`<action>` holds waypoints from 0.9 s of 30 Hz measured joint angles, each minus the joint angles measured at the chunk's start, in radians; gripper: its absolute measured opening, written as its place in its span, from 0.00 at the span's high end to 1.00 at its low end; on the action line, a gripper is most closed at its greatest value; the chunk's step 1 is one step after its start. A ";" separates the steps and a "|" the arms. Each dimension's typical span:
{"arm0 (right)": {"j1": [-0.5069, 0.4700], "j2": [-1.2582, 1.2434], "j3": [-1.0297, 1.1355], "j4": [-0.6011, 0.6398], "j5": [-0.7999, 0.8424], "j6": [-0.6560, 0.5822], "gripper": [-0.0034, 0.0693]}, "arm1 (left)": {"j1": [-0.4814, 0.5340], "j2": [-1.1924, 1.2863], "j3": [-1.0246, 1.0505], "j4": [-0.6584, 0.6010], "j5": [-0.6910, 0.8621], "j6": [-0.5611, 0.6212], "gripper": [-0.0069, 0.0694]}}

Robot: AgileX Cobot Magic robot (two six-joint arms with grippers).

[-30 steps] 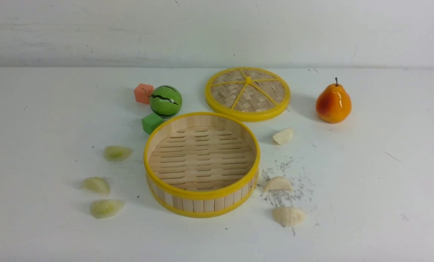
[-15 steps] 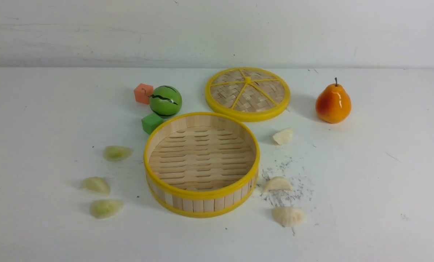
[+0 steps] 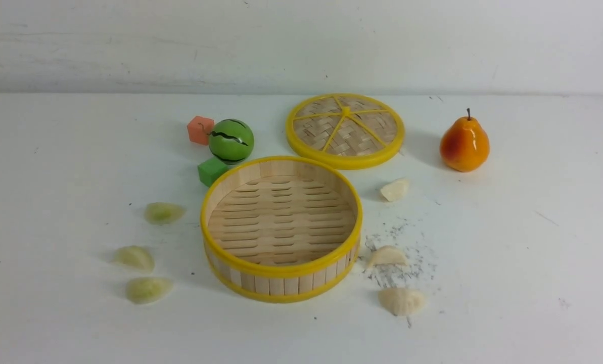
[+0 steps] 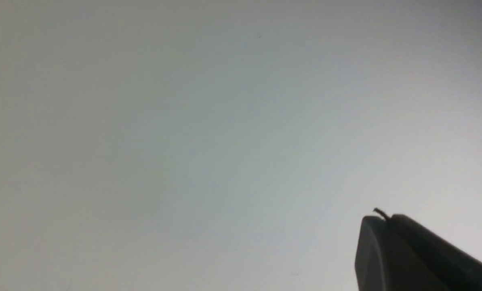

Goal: Put the dumplings into the steamer on the white table.
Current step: 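Reach for and grasp a dumpling on the table with the left gripper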

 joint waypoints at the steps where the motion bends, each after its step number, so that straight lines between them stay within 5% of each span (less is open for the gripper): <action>1: 0.000 0.029 -0.052 -0.018 0.092 -0.003 0.97 | 0.000 0.051 -0.064 0.001 0.078 -0.003 0.93; 7: 0.000 0.283 -0.157 -0.095 0.541 -0.018 0.97 | 0.000 0.384 -0.175 -0.008 0.381 -0.003 0.93; 13: 0.000 0.496 -0.157 0.016 0.871 -0.076 0.96 | 0.000 0.640 -0.174 -0.171 0.703 0.094 0.93; 20: 0.000 0.768 -0.157 0.467 1.170 -0.705 0.98 | -0.001 0.924 -0.174 -0.588 0.892 0.550 0.93; 27: 0.000 0.898 -0.159 0.796 1.113 -0.998 0.97 | -0.001 1.026 -0.175 -0.736 0.839 0.670 0.93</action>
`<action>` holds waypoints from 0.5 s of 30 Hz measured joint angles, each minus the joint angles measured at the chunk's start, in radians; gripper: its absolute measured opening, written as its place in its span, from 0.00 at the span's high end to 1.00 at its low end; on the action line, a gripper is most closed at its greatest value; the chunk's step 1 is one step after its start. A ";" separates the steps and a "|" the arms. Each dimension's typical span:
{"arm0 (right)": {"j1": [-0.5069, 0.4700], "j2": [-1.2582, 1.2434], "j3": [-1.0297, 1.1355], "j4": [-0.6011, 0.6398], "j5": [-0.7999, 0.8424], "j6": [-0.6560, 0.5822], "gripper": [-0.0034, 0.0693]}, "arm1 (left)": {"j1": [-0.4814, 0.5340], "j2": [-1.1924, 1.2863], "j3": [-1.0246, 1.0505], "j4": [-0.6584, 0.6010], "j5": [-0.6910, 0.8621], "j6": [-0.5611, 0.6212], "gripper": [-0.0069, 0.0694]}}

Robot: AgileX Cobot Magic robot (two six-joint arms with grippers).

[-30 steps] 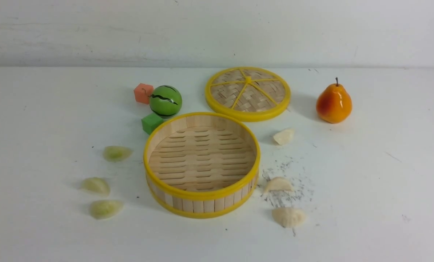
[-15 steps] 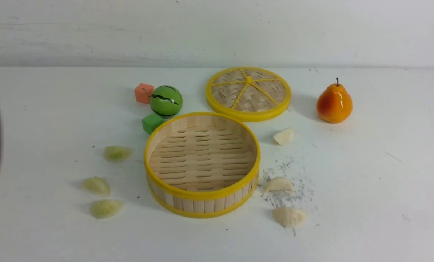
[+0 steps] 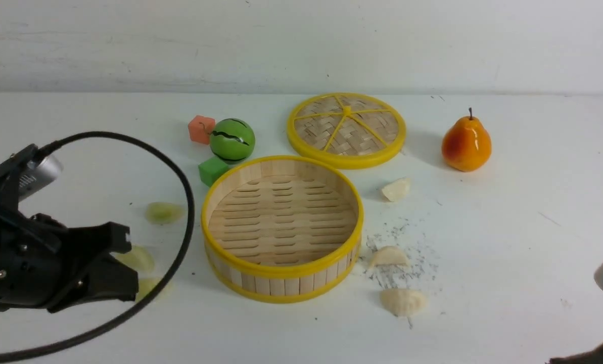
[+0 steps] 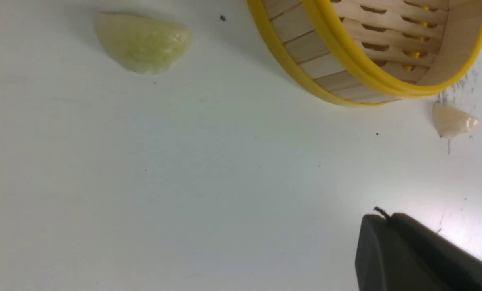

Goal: Put the dumplings into the steamer on the white table.
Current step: 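Reach for and grasp a dumpling on the table with the left gripper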

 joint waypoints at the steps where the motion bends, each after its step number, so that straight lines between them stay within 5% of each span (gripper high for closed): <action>1: 0.002 0.018 0.000 0.034 -0.010 -0.028 0.97 | 0.000 0.015 -0.008 -0.001 -0.018 -0.012 0.93; 6: 0.149 0.072 0.000 -0.040 -0.101 -0.090 0.97 | 0.000 0.124 -0.133 0.092 -0.102 -0.107 0.93; 10: 0.289 0.125 -0.001 -0.137 -0.170 -0.015 0.96 | -0.001 0.282 -0.316 0.263 -0.135 -0.239 0.93; 15: 0.331 0.180 -0.001 -0.162 -0.198 0.023 0.96 | -0.001 0.498 -0.513 0.443 -0.081 -0.298 0.84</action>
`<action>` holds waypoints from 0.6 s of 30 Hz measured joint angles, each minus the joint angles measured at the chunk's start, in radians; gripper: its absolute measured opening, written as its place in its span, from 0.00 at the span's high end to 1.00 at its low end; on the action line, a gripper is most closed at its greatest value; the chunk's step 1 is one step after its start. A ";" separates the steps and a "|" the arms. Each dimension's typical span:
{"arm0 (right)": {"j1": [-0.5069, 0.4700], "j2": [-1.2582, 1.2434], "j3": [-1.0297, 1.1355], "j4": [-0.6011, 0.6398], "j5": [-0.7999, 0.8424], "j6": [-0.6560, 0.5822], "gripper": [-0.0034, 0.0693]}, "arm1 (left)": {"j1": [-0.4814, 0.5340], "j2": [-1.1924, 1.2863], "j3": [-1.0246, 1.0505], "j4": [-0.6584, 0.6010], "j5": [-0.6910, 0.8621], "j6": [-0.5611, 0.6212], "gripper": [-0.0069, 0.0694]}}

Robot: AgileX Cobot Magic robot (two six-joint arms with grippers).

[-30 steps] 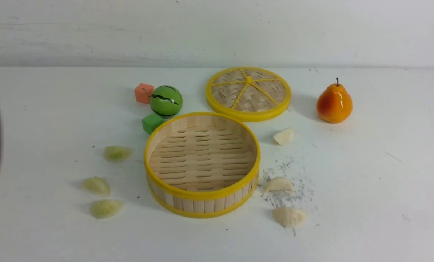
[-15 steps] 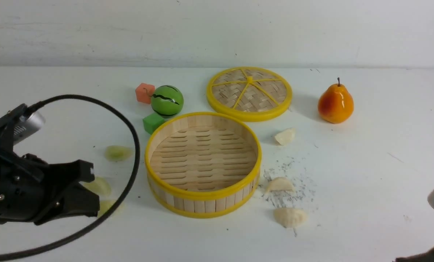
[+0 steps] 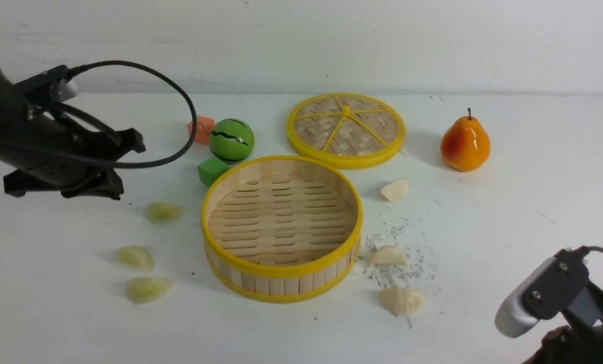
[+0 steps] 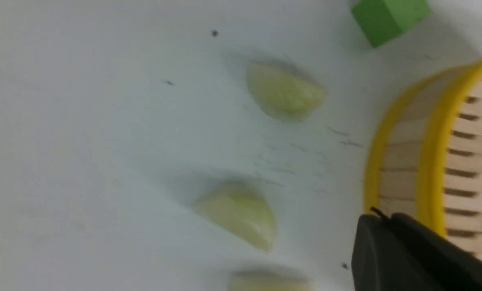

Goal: Put the dumplings into the steamer on the white table.
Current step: 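Reach for and grasp a dumpling on the table with the left gripper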

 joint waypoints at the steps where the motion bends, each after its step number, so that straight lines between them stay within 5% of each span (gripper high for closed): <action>1: 0.001 0.008 0.000 0.000 -0.005 0.003 0.96 | 0.000 0.042 -0.040 0.016 0.021 0.012 0.80; 5: 0.002 0.012 0.000 0.006 -0.017 0.006 0.96 | 0.000 0.164 -0.147 0.023 0.085 0.026 0.59; 9: 0.002 0.012 0.000 0.012 -0.019 0.006 0.96 | 0.000 0.286 -0.257 -0.015 0.146 -0.097 0.36; 18: 0.002 0.012 0.000 0.083 -0.019 0.006 0.95 | 0.000 0.465 -0.405 0.006 0.166 -0.303 0.28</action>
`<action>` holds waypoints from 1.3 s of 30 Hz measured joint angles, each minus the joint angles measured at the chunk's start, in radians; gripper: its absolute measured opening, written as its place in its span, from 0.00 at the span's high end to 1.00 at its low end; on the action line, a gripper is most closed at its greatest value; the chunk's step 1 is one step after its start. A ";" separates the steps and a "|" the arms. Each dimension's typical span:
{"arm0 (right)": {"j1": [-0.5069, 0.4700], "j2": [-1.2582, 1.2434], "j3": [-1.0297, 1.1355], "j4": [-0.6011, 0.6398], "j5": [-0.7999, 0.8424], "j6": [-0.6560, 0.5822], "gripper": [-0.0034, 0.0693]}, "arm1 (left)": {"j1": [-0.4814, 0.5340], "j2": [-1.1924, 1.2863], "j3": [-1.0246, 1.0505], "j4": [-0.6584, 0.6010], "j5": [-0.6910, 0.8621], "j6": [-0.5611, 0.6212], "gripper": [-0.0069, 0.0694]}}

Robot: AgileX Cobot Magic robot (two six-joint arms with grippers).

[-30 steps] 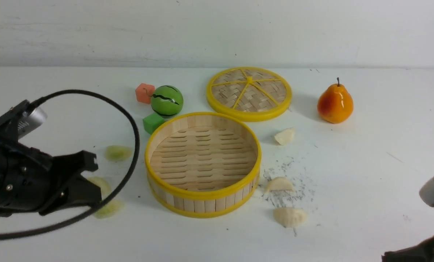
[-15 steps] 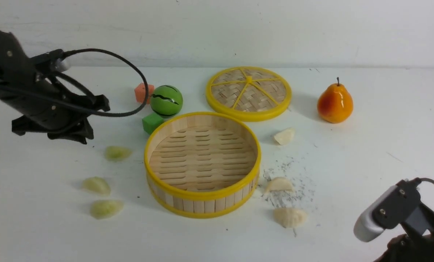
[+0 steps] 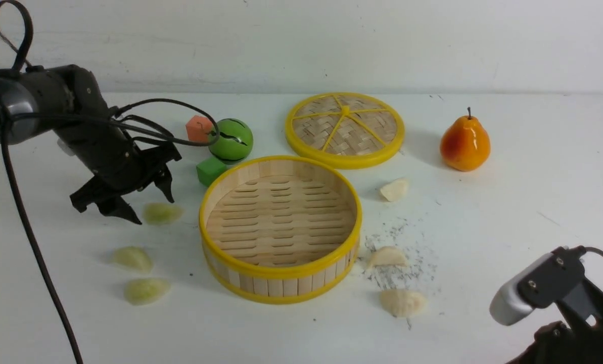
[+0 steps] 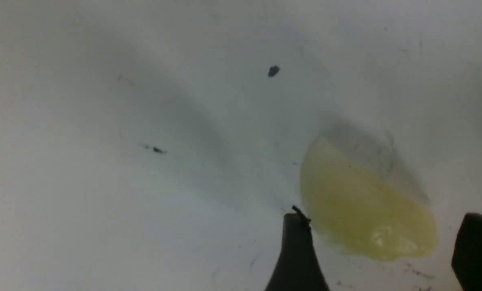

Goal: Put the dumplings into the steamer on the white table.
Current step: 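Reach for and grasp a dumpling on the table with the left gripper, then place the dumpling into the bamboo steamer basket with the left gripper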

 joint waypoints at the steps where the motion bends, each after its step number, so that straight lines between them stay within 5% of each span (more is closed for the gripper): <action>1: 0.000 0.000 0.000 0.012 0.000 -0.005 0.95 | 0.000 0.013 -0.009 0.000 -0.003 -0.012 0.28; 5: 0.000 0.000 0.000 0.042 0.001 -0.019 0.95 | 0.000 0.031 -0.013 0.001 -0.020 -0.021 0.34; 11: 0.000 0.000 0.000 0.074 0.002 -0.062 0.94 | 0.000 0.038 -0.016 0.006 -0.019 0.054 0.65; 29: 0.000 0.000 0.000 0.094 -0.003 -0.123 0.92 | -0.011 0.000 -0.161 -0.017 0.126 0.348 0.66; 39: 0.000 0.019 0.000 0.097 -0.016 -0.127 0.91 | -0.262 -0.034 -0.294 -0.009 0.144 0.516 0.66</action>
